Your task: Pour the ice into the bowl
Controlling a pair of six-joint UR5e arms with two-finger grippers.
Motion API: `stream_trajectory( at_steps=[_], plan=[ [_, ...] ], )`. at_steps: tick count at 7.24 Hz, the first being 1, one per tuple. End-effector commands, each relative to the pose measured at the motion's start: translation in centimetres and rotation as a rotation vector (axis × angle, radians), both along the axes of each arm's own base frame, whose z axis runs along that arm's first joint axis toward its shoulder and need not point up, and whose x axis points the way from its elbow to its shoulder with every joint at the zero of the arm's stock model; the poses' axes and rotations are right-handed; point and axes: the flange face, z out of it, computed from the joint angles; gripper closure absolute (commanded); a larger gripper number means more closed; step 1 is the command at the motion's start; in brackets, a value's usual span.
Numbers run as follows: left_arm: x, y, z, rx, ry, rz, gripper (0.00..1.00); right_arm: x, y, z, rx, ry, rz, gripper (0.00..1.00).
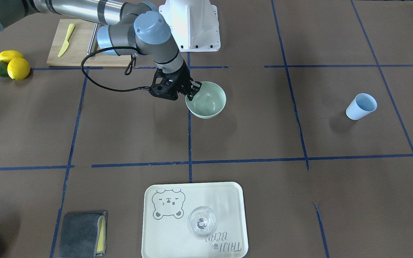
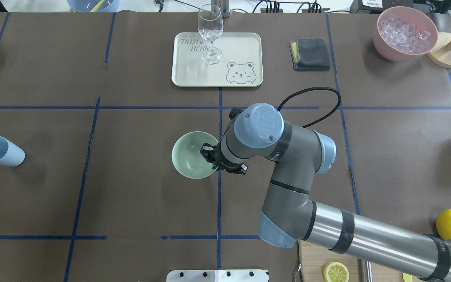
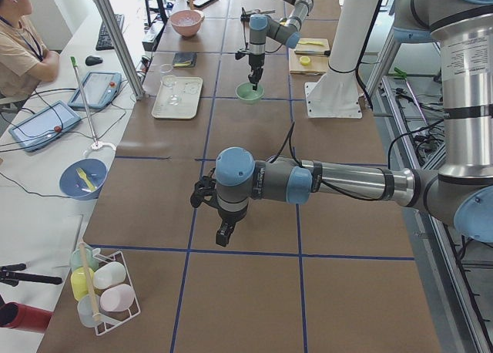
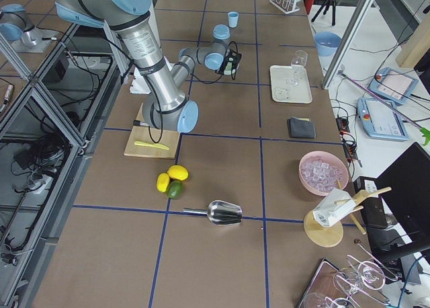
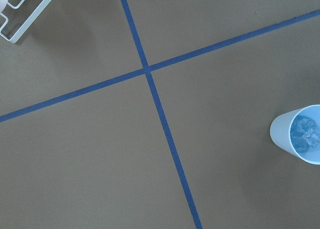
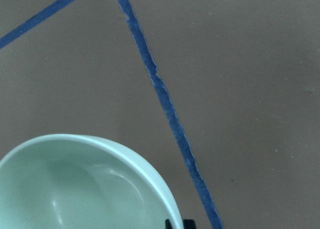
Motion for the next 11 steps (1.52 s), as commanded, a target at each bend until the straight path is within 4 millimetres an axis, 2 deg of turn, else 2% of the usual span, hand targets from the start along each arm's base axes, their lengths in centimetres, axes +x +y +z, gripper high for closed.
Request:
stream_trajectory(
  at_steps=[1,3,4,6,7,9,10,11],
  plan=[
    [0.3,0.0,-0.2,0.004,0.0,0.007,0.0,-2.3,0.8,-0.6,-0.003,0.01,-0.001,1.0],
    [0.4,-0.1,-0.1,0.003,0.0,0.008,0.0,-4.1,0.8,-2.3,0.007,0.009,0.008,1.0],
    [0.4,-0.1,-0.1,0.003,0.0,0.008,0.0,-5.0,0.5,-2.5,0.003,0.019,0.008,1.0],
    [0.4,-0.1,-0.2,0.008,0.0,0.011,0.0,-5.1,0.4,-2.3,0.002,0.023,0.007,1.0],
    [0.6,-0.2,-0.4,0.039,0.0,0.013,0.0,-5.1,0.4,-2.2,0.001,0.024,0.006,0.33],
    [1.4,-0.2,-0.2,0.03,0.049,0.03,0.0,-5.0,0.4,-2.3,0.0,0.021,0.007,0.13],
    [1.5,-0.1,1.0,0.011,0.053,0.034,0.0,-3.1,-0.3,-4.1,0.014,-0.02,0.016,0.0],
    [1.8,-0.6,1.3,0.07,0.084,0.041,0.0,0.7,-2.0,-4.6,0.002,-0.051,0.026,0.0]
  ],
)
